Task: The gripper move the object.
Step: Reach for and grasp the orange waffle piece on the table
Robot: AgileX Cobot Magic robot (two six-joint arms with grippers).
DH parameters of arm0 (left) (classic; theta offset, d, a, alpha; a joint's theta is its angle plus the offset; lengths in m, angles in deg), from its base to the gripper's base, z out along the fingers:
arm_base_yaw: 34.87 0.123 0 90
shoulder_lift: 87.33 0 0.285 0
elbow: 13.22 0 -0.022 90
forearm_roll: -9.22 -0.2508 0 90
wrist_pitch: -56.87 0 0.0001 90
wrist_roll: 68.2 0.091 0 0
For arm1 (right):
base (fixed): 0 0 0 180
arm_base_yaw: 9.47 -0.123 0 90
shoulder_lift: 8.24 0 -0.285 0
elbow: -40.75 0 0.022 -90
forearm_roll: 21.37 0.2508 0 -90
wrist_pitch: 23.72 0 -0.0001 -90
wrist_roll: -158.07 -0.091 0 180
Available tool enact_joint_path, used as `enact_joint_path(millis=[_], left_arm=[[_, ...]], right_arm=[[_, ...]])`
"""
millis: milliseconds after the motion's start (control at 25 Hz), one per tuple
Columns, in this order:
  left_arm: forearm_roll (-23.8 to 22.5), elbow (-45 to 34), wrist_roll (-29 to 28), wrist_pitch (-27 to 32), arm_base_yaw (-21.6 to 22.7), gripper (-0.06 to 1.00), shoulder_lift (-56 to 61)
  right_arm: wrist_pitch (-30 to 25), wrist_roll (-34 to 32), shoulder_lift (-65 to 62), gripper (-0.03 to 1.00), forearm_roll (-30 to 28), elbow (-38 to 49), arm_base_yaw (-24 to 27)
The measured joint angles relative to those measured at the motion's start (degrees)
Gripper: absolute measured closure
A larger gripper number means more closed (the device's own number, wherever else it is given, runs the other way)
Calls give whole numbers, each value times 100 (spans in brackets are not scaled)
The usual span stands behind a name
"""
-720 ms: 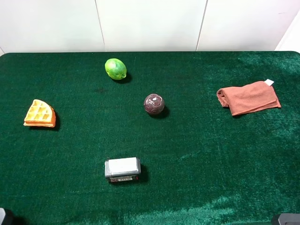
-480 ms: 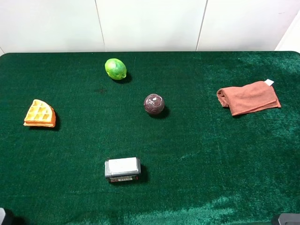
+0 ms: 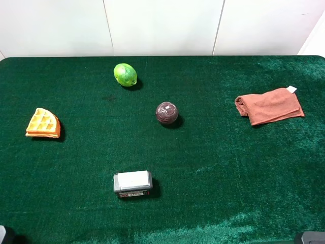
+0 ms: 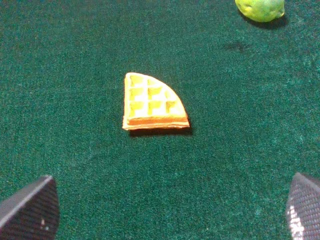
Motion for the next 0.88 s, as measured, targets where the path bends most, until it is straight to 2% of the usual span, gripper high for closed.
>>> enact_joint_path(millis=[240,880], left_arm=[[0,123,0,51,0,3,-232],[0,1227,2,39,0,4,-2878]], right_arm=[[0,0,0,27,0,0,0],[0,0,0,27,0,0,0]])
